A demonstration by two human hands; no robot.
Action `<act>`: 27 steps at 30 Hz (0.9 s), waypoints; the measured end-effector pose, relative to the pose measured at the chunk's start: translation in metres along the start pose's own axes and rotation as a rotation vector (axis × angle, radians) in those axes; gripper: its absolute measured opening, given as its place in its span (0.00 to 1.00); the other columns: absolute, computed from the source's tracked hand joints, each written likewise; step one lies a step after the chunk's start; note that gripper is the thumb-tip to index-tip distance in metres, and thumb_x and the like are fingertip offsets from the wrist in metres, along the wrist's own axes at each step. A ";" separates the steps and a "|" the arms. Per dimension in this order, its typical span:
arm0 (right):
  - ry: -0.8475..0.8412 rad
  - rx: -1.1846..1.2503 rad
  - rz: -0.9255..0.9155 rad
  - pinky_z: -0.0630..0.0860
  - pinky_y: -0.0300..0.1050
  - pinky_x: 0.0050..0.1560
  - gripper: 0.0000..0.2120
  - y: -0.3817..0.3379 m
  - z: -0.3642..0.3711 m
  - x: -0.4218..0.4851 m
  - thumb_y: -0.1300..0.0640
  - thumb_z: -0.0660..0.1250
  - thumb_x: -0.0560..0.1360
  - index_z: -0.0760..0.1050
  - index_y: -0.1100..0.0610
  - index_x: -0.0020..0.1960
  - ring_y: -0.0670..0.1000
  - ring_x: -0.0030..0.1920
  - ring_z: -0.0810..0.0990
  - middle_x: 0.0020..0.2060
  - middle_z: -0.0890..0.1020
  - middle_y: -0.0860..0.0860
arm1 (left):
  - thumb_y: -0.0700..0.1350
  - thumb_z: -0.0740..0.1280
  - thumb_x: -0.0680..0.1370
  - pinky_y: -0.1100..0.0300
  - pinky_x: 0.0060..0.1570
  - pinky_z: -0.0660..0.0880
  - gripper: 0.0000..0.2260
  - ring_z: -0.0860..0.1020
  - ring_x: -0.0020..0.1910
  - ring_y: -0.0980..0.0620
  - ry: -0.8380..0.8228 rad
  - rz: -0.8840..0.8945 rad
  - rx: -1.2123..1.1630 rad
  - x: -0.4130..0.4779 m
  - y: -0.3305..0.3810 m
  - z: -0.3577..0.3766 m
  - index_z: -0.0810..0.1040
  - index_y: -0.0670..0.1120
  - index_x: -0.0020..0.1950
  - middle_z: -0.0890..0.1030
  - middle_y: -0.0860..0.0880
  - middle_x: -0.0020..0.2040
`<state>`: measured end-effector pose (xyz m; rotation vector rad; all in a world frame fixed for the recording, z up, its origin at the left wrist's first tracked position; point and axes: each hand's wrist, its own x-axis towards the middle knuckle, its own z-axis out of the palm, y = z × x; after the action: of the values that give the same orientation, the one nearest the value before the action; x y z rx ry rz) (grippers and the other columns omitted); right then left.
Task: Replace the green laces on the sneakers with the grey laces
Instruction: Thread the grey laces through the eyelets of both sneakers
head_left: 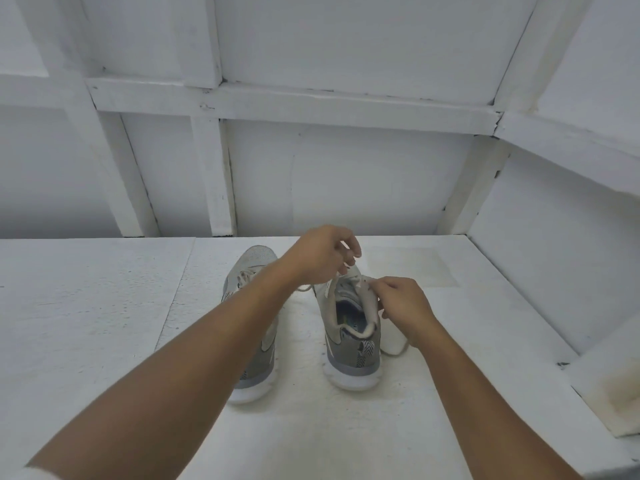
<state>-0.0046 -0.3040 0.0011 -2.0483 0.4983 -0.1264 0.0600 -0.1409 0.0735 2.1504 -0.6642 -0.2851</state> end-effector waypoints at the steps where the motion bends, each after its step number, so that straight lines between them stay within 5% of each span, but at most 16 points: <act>1: -0.023 0.067 0.043 0.72 0.46 0.38 0.16 0.001 -0.001 0.000 0.51 0.62 0.78 0.81 0.61 0.43 0.52 0.38 0.79 0.40 0.83 0.57 | 0.35 0.62 0.79 0.64 0.36 0.74 0.10 0.79 0.35 0.53 0.015 0.002 0.009 0.001 -0.002 0.005 0.80 0.47 0.46 0.81 0.48 0.38; 5: -0.075 0.271 0.180 0.72 0.46 0.41 0.11 0.002 -0.002 0.001 0.52 0.63 0.79 0.81 0.57 0.48 0.53 0.42 0.80 0.43 0.83 0.52 | 0.42 0.68 0.78 0.75 0.32 0.65 0.05 0.74 0.35 0.58 0.086 -0.004 0.098 0.009 -0.009 0.022 0.84 0.47 0.50 0.74 0.56 0.34; 10: -0.074 0.353 0.232 0.74 0.49 0.46 0.12 0.002 0.000 -0.001 0.53 0.62 0.79 0.81 0.58 0.50 0.54 0.46 0.81 0.43 0.83 0.52 | 0.42 0.69 0.77 0.66 0.44 0.69 0.05 0.75 0.45 0.54 0.077 -0.025 0.181 0.018 -0.018 0.036 0.82 0.45 0.52 0.78 0.52 0.46; 27: -0.058 0.410 0.275 0.73 0.50 0.47 0.11 0.007 0.003 0.005 0.54 0.63 0.79 0.81 0.59 0.50 0.56 0.47 0.81 0.44 0.83 0.53 | 0.40 0.69 0.76 0.55 0.54 0.77 0.05 0.78 0.52 0.49 0.090 -0.002 0.291 0.028 -0.024 0.046 0.81 0.45 0.51 0.81 0.48 0.51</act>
<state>-0.0018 -0.3069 -0.0069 -1.5648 0.6542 -0.0021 0.0727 -0.1750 0.0273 2.4241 -0.6858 -0.0958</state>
